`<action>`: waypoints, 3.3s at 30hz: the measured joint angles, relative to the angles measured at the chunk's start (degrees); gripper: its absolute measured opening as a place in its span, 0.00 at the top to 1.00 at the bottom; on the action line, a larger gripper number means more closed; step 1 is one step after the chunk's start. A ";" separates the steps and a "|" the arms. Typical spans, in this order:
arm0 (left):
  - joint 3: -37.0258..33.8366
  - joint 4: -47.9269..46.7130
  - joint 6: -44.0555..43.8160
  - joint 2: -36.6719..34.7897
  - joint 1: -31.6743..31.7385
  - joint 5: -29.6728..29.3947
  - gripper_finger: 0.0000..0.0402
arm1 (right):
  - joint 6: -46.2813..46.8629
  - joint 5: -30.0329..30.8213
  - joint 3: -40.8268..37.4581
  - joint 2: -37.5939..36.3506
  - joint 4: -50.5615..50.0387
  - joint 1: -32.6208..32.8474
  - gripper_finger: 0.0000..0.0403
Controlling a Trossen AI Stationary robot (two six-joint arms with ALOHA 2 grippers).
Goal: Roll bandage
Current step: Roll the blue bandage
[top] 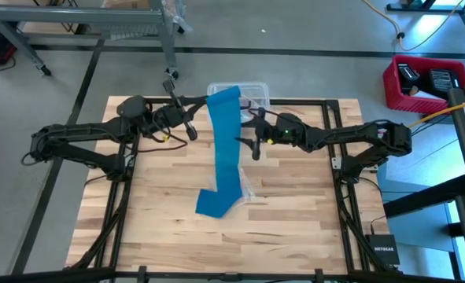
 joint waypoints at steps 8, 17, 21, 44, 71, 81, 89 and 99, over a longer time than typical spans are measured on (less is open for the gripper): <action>-0.01 0.17 -1.24 0.02 -3.25 0.09 0.99 | 5.59 -8.75 0.00 -1.00 -4.76 0.00 0.44; -0.01 9.81 -3.48 -1.92 -8.57 0.16 0.99 | 7.46 -11.55 0.00 -8.96 -12.13 0.00 0.44; -0.02 12.82 -3.47 -2.73 -9.64 0.09 0.99 | 8.14 -13.46 0.00 -10.43 -11.88 0.00 0.44; -0.02 12.10 -0.54 -1.90 -9.98 -0.57 0.99 | 6.38 -13.29 0.57 5.35 5.83 4.22 0.68; -0.41 -12.53 -3.80 1.03 -6.86 -16.23 0.99 | -0.75 2.90 23.65 -8.31 -34.46 33.09 0.99; -0.42 -17.79 -5.39 8.11 -11.20 -16.18 1.00 | -5.44 7.88 37.85 -8.24 -45.03 36.00 1.00; -0.42 -18.05 -5.72 13.00 -20.06 -16.35 1.00 | -7.67 11.20 42.36 -8.48 -48.77 35.95 1.00; -0.42 -22.28 -8.19 15.44 -29.06 -22.05 1.00 | -9.19 14.23 42.36 -9.53 -50.60 35.95 1.00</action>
